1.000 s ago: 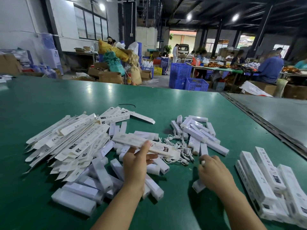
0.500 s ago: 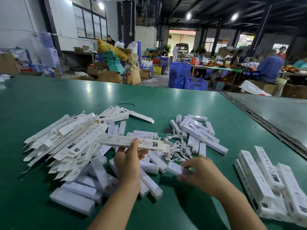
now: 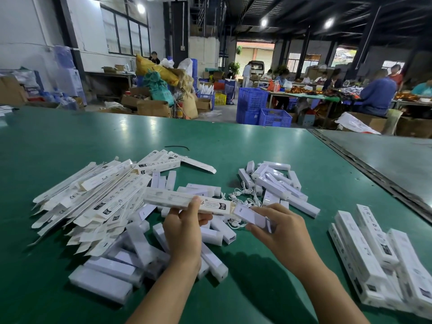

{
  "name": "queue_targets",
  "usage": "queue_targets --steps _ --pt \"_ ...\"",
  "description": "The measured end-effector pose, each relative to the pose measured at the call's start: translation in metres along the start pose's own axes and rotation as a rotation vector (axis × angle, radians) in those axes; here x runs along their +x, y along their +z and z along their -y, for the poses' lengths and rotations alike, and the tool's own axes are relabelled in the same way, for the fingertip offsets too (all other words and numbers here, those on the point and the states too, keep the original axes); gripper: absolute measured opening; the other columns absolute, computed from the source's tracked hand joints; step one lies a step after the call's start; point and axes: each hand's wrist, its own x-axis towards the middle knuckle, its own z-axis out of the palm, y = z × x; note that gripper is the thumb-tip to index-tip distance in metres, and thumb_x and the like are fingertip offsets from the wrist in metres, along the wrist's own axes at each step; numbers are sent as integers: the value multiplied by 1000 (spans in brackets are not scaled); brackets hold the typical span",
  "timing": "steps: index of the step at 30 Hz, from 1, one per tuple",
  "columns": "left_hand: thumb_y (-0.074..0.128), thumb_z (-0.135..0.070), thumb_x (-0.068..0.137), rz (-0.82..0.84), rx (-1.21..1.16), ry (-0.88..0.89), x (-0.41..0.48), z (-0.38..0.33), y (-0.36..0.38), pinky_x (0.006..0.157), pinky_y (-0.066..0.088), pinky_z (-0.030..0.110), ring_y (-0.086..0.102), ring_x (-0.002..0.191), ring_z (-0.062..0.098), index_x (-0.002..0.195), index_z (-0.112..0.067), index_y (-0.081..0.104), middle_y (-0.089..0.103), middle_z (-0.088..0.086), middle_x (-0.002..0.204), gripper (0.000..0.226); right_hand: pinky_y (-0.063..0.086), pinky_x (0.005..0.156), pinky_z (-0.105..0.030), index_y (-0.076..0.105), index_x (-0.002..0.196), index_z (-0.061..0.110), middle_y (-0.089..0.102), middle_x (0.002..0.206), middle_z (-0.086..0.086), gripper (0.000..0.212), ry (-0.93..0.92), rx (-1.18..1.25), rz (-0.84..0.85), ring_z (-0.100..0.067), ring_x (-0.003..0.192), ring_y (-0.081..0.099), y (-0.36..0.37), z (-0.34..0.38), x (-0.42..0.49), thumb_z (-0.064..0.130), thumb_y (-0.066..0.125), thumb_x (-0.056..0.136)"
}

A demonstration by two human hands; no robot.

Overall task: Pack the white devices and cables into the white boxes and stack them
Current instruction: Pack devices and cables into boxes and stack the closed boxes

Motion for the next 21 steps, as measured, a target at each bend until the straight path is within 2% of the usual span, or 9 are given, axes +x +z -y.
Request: queue_targets --steps 2,6,9,15,19,21 --pt "65 -16 94 5 -14 1 0 -1 1 54 54 21 71 60 16 94 -16 68 76 3 76 3 50 61 -28 76 108 25 67 96 16 33 -2 6 19 -7 60 54 0 0 -1 29 83 76" --pt "64 -14 94 22 -18 26 -2 -2 0 54 54 20 70 58 13 92 -16 67 76 1 72 4 39 60 -11 75 110 24 66 94 13 36 0 47 60 -6 64 54 1 0 -1 25 84 75" --pt "65 -12 94 54 -8 17 -2 -2 1 53 54 19 70 58 12 93 -13 67 75 0 71 3 38 60 -6 75 109 21 67 96 12 36 7 99 67 0 68 56 0 1 -1 19 85 75" --pt "65 -15 94 145 47 -9 -6 3 3 59 57 26 72 68 20 97 -11 71 77 6 80 7 39 61 -8 74 111 21 62 104 12 38 57 191 128 -1 68 55 0 4 -2 4 71 77" --pt "66 -13 93 196 27 -36 -12 6 6 58 56 26 72 70 21 100 -10 72 77 9 83 10 40 61 -10 60 112 40 50 95 13 51 65 265 99 -5 74 52 0 9 -3 13 58 69" --pt "66 -11 93 246 17 -40 -18 6 9 57 56 24 73 69 20 97 -11 71 77 9 82 7 43 62 -15 54 109 49 46 91 18 55 100 333 103 -6 68 48 2 10 -4 14 56 65"
